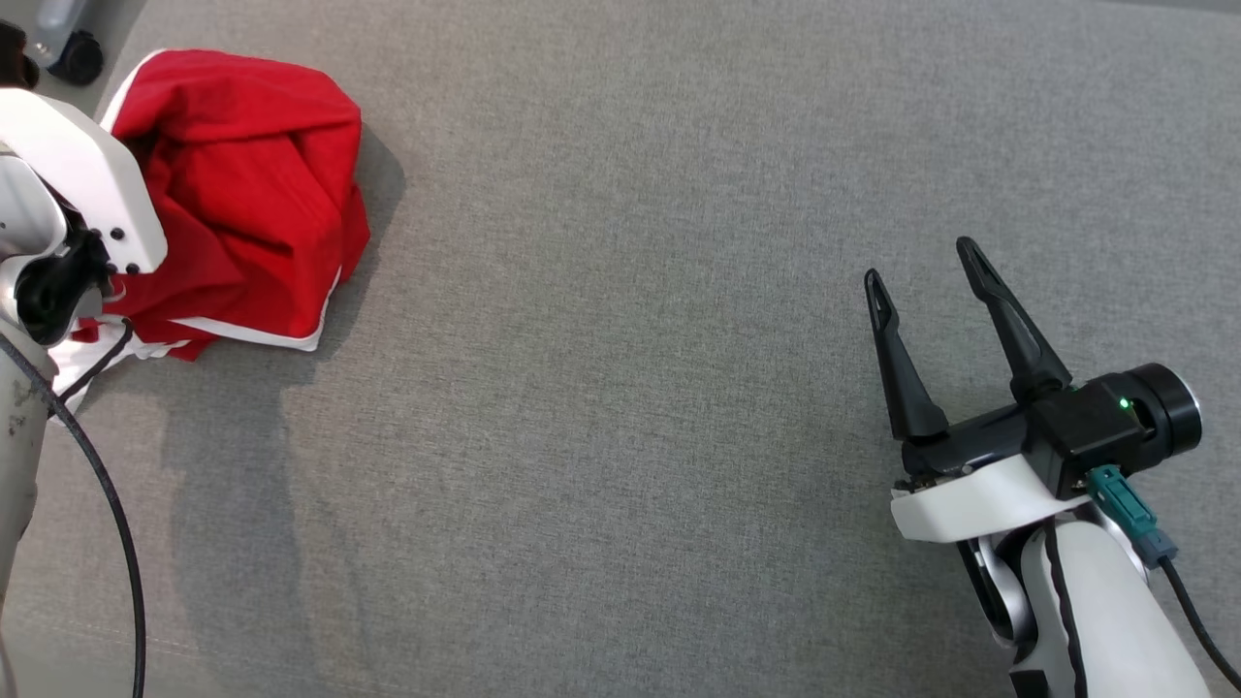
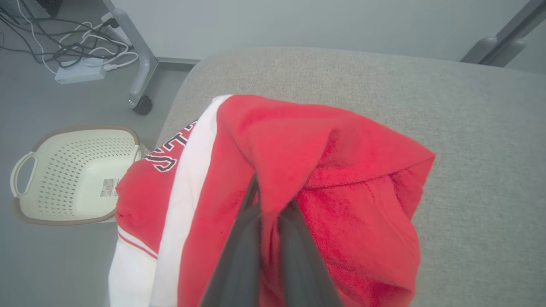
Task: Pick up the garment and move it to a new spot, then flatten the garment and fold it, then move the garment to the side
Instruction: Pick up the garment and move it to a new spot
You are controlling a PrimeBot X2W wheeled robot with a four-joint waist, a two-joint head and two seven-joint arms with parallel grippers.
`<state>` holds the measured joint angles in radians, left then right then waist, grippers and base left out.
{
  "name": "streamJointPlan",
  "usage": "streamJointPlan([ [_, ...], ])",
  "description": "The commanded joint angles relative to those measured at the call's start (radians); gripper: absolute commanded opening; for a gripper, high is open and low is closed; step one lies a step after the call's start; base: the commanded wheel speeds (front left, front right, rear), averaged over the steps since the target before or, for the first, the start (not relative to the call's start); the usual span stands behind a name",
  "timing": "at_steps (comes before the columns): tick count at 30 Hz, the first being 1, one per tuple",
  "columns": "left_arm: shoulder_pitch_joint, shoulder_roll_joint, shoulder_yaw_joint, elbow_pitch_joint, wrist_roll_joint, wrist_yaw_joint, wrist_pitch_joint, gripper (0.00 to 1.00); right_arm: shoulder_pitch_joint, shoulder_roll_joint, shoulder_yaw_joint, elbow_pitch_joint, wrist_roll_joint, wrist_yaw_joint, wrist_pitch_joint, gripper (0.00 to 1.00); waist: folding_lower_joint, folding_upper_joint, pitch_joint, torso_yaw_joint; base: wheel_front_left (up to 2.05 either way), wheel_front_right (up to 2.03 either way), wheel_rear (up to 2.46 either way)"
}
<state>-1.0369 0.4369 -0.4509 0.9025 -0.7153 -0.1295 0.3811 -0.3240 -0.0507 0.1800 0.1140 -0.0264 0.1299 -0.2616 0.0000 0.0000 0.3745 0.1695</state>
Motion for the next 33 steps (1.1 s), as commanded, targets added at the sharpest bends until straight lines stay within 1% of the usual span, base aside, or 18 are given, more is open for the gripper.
streamJointPlan([
  [1,-0.022,0.003,0.008,0.001,0.000,0.002,-0.046,0.00,0.012,-0.004,0.000,0.005,0.005,0.002,-0.004,1.00,0.0000,0.0000,-0.024,0.001,0.00,0.00,0.00],
  [4,-0.012,-0.020,0.018,0.007,0.000,0.008,-0.134,0.00,0.034,-0.003,-0.005,0.015,0.009,0.002,-0.004,1.00,0.0000,0.0000,-0.070,0.004,0.00,0.00,0.00],
  [9,0.004,-0.056,0.039,0.009,-0.018,0.006,-0.248,0.00,0.068,-0.003,0.002,0.027,0.019,0.002,-0.004,1.00,0.0000,0.0000,-0.151,0.005,0.00,0.00,0.00],
  [12,0.010,-0.070,0.043,0.001,-0.019,0.006,-0.307,0.00,0.090,-0.003,0.002,0.032,0.020,0.002,-0.004,1.00,0.0000,0.0000,-0.192,0.007,0.00,0.00,0.00],
  [13,0.010,-0.070,0.043,0.001,-0.019,0.006,-0.307,0.00,0.090,-0.003,0.002,0.032,0.020,0.002,-0.004,1.00,0.0000,0.0000,-0.192,0.007,0.00,0.00,0.00],
  [21,0.037,-0.118,0.079,-0.036,-0.053,0.006,-0.458,0.00,0.137,-0.002,0.001,0.041,0.024,0.002,-0.004,1.00,0.0000,0.0000,-0.267,0.002,0.00,0.00,0.00],
  [24,0.054,-0.139,0.076,-0.062,-0.062,0.004,-0.492,0.00,0.150,-0.002,-0.004,0.040,0.024,0.002,-0.004,1.00,0.0000,0.0000,-0.287,-0.008,0.00,0.00,0.00],
  [29,0.095,-0.171,0.042,-0.119,-0.052,0.002,-0.522,0.00,0.157,-0.002,-0.020,0.031,0.027,0.002,-0.004,1.00,0.0000,0.0000,-0.304,-0.037,0.00,0.00,0.00],
  [33,0.132,-0.219,0.013,-0.167,-0.056,0.001,-0.527,0.00,0.148,-0.003,-0.031,0.021,0.023,0.002,-0.004,1.00,0.0000,0.0000,-0.302,-0.071,0.00,0.00,0.00],
])
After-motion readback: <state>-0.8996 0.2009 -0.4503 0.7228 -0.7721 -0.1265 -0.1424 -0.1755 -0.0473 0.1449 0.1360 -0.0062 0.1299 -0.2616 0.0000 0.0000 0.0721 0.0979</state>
